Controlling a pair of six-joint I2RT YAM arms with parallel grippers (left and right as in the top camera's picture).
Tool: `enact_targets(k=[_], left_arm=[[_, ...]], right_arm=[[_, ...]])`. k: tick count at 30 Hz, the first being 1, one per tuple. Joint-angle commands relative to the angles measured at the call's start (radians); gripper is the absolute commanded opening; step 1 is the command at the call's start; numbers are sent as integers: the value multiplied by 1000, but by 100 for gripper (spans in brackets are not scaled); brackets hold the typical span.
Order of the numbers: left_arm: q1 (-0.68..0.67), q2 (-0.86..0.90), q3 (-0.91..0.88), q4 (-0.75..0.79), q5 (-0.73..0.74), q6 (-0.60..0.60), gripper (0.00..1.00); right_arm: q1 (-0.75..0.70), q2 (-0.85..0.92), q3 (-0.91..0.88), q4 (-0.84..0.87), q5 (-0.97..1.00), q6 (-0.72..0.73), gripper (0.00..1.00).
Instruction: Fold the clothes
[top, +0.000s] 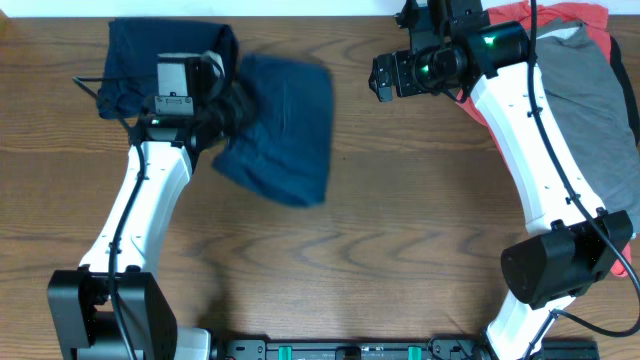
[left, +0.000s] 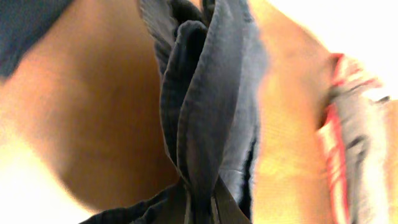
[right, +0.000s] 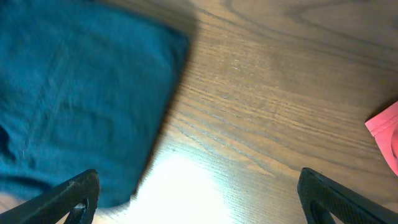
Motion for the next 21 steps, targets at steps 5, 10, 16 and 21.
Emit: enact_targets(k=[5,10,16,21], left_arm=[[9,-41,16,433,-30,-296,6],[10,-37,16,675,-208,-373,6],[43,8,16,816,-406,-376,6],[93,88,16,971,-496,-377,6]], right_arm=[[-5,5,-1,-8,2,-14,99],[-5,5,-1,-15,2,-14,99],[-5,5,-1,-23,2,-14,99],[-5,5,-1,-26,2,-14,99]])
